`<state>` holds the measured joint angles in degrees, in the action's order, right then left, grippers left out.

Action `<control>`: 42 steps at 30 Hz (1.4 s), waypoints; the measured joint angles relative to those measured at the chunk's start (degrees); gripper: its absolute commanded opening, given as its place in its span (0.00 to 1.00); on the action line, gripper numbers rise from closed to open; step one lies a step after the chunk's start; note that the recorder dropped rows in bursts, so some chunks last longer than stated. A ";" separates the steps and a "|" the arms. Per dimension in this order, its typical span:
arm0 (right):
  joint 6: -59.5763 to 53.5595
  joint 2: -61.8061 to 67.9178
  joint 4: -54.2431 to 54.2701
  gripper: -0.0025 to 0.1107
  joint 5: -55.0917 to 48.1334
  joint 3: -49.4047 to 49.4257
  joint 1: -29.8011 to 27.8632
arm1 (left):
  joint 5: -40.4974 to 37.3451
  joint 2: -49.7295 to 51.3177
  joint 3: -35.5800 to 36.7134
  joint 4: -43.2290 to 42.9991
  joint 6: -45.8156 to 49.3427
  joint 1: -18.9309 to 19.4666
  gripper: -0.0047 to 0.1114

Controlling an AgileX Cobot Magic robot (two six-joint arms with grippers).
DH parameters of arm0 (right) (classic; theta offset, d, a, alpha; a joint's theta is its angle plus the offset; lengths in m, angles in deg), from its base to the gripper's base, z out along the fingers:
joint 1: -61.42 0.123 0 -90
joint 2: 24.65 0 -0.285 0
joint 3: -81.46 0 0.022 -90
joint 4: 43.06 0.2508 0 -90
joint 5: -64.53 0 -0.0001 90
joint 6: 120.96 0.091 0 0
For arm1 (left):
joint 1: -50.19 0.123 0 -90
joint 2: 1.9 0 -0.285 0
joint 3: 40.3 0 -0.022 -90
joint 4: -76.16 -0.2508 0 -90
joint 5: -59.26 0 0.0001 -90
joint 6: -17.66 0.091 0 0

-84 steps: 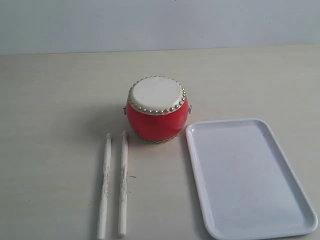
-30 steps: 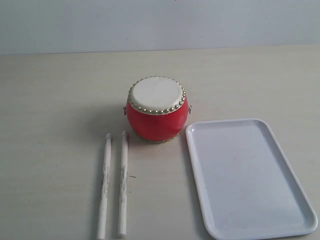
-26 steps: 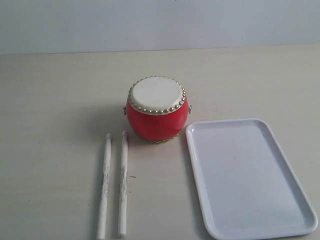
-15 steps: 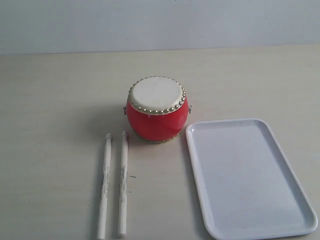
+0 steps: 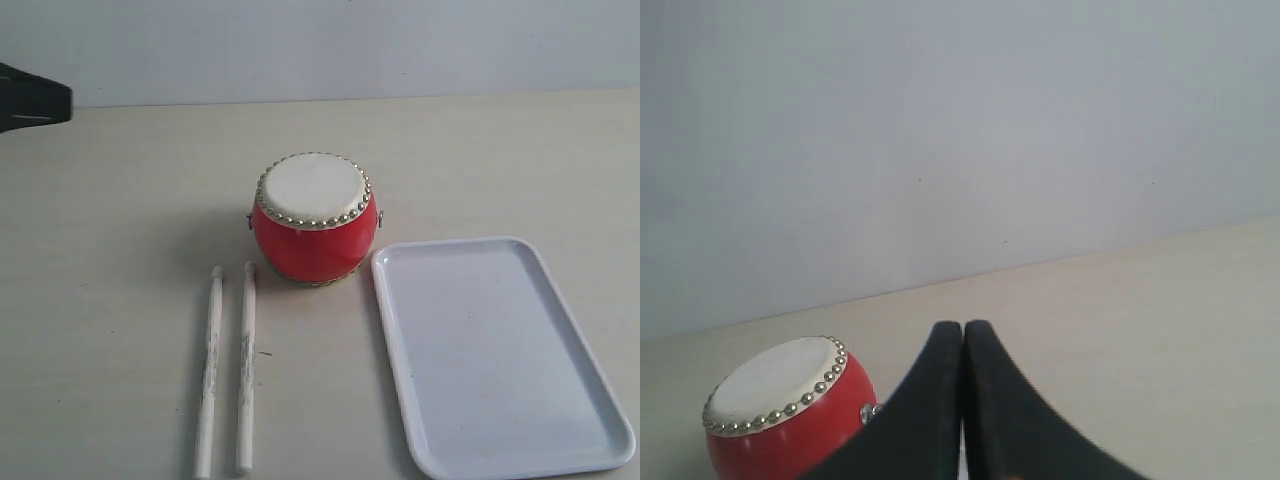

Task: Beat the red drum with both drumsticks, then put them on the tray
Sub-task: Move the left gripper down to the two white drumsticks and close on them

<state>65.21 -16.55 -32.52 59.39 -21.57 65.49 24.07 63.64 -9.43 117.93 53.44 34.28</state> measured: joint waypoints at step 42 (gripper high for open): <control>0.00 0.00 0.00 0.02 -5.30 0.00 0.00 | -0.22 44.09 -7.23 -34.66 -55.29 -18.61 0.37</control>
<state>65.21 -16.55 -32.52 54.09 -21.57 65.49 23.85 107.73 -16.65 83.26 -1.84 15.68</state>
